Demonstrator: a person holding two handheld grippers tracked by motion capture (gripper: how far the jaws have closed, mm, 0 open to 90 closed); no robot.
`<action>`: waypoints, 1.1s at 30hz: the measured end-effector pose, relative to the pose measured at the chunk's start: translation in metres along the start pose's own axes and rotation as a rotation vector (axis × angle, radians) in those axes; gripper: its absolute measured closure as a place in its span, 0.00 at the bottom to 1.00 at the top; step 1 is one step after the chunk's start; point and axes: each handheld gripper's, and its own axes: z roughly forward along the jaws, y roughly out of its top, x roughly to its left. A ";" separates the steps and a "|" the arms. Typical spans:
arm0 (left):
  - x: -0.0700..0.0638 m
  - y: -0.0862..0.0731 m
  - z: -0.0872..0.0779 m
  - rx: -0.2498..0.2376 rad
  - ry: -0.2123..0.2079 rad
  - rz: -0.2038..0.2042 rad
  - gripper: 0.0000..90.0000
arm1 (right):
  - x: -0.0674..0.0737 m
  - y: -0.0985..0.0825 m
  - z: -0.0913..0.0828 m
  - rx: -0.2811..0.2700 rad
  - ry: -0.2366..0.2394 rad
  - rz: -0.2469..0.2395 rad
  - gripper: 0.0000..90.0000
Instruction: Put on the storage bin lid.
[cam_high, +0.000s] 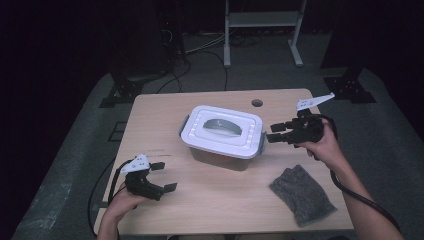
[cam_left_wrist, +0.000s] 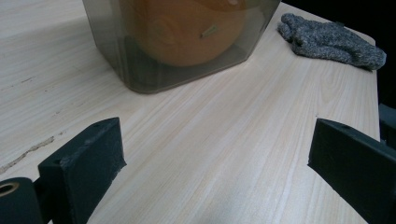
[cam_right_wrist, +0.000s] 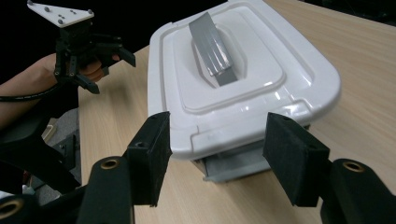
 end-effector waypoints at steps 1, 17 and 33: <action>0.000 0.000 0.000 0.000 -0.001 -0.001 0.03 | -0.001 -0.002 -0.001 -0.001 0.001 0.003 0.45; 0.000 0.000 0.002 0.011 -0.002 -0.002 0.03 | -0.012 -0.049 -0.018 -0.008 -0.034 0.092 0.45; -0.002 0.001 0.005 0.015 -0.006 0.010 0.03 | -0.020 -0.085 -0.018 -0.010 -0.034 0.158 0.45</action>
